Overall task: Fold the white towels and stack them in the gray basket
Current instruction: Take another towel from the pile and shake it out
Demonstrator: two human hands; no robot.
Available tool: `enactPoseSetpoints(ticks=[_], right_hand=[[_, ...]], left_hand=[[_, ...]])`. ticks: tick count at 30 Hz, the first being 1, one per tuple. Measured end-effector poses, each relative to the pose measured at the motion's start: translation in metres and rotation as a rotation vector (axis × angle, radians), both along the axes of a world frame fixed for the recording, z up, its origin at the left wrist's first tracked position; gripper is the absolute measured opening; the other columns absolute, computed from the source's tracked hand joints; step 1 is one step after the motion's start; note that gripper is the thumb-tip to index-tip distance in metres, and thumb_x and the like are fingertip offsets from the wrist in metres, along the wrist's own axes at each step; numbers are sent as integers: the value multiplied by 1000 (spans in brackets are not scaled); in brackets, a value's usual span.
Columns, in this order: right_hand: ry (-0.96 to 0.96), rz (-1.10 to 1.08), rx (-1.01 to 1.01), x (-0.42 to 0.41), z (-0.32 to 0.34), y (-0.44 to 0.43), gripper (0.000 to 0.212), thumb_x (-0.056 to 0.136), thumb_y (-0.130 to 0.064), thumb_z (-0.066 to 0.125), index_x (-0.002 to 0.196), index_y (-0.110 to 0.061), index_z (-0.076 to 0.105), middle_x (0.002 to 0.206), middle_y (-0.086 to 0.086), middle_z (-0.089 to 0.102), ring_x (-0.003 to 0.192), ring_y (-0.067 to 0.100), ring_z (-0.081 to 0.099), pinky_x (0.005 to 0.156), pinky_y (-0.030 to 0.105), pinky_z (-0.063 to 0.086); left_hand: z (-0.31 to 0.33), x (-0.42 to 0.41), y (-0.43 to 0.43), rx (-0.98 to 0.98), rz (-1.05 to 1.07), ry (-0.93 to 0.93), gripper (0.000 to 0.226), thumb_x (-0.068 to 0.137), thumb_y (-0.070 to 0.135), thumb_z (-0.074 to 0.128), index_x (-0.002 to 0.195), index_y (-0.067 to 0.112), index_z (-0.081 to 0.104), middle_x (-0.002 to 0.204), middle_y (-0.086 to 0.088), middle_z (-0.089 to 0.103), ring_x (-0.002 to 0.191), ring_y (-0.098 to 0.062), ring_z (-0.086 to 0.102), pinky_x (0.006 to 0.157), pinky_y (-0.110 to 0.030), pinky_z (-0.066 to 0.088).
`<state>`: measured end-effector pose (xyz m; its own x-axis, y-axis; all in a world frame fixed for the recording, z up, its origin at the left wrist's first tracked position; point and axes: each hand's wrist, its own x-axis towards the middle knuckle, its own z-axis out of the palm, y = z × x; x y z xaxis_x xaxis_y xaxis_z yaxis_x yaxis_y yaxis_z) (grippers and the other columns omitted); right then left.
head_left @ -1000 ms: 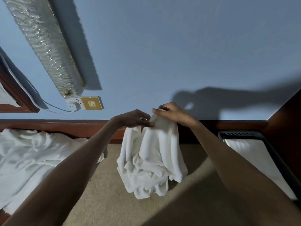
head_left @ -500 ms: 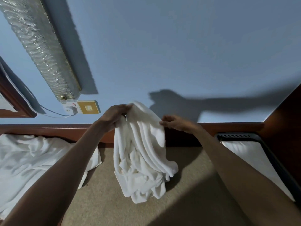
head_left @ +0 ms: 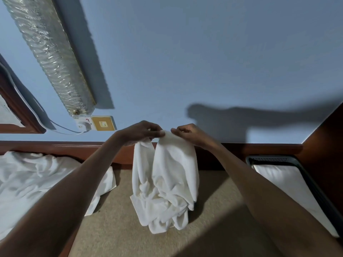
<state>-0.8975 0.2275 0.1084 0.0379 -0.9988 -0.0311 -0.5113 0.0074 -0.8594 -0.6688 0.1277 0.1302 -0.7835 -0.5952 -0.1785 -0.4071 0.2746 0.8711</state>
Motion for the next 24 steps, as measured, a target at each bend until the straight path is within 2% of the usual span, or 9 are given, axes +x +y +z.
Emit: enactPoseSetpoints(ticks=[1, 3, 6, 10, 14, 16, 19, 22, 24], right_hand=[[-36, 6, 14, 2, 0, 2, 71, 94, -62, 60, 69, 0, 40, 65, 5, 36, 60, 20, 34, 57, 32, 23], [-44, -2, 36, 2, 1, 5, 78, 87, -70, 63, 69, 3, 42, 67, 8, 38, 60, 22, 37, 58, 34, 24], [44, -41, 71, -9, 2, 7, 63, 85, -65, 69, 68, -5, 60, 64, 0, 57, 57, 13, 56, 56, 27, 38], [192, -34, 118, -34, -3, 11, 59, 80, -70, 70, 65, -14, 59, 60, -4, 51, 54, 11, 48, 55, 29, 32], [296, -28, 185, -49, -7, 20, 63, 83, -67, 70, 57, -20, 38, 53, -7, 32, 47, 10, 28, 49, 29, 20], [290, -22, 163, -53, -12, 24, 61, 87, -64, 67, 60, -21, 35, 56, -6, 27, 49, 10, 24, 49, 30, 17], [244, -7, 157, -54, -19, 25, 50, 94, -55, 64, 65, -17, 48, 60, -4, 39, 53, 8, 35, 53, 29, 26], [157, -5, 166, -49, -26, 24, 35, 98, -44, 64, 86, -11, 67, 74, -3, 57, 66, 8, 49, 64, 30, 37], [-3, -68, 186, -42, -29, 24, 28, 97, -35, 68, 112, -10, 65, 89, -3, 63, 79, 9, 57, 71, 27, 44]], left_hand=[[0, 0, 0, 16, 41, 45, 25, 98, 34, 68, 91, 11, 73, 77, 1, 57, 69, -11, 50, 63, -22, 42], [0, -1, -1, 49, 174, 133, 28, 97, 34, 69, 96, 6, 72, 74, -1, 55, 65, -12, 49, 59, -23, 42], [-3, 8, -9, 138, 385, 240, 27, 95, 32, 71, 98, 5, 72, 66, 0, 50, 56, -10, 45, 50, -23, 39], [-17, 27, -22, 214, 634, 341, 16, 93, 34, 74, 83, 22, 76, 68, 1, 54, 58, -13, 46, 57, -30, 37], [-28, 39, -28, 204, 850, 335, 19, 93, 38, 75, 84, 21, 71, 70, 1, 52, 60, -15, 46, 56, -28, 37], [-33, 40, -27, 135, 845, 254, 22, 92, 43, 74, 90, 22, 71, 73, -1, 50, 57, -17, 44, 52, -26, 32], [-35, 31, -20, 127, 750, 105, 31, 95, 50, 67, 109, 23, 65, 80, -4, 54, 62, -18, 46, 50, -25, 29], [-32, 13, -8, 245, 718, 96, 19, 99, 26, 52, 112, 14, 57, 79, -11, 50, 60, -20, 40, 54, -28, 26], [-34, 4, 2, 172, 647, 55, 23, 99, 10, 42, 115, 11, 57, 84, -13, 51, 62, -19, 40, 54, -28, 28]])
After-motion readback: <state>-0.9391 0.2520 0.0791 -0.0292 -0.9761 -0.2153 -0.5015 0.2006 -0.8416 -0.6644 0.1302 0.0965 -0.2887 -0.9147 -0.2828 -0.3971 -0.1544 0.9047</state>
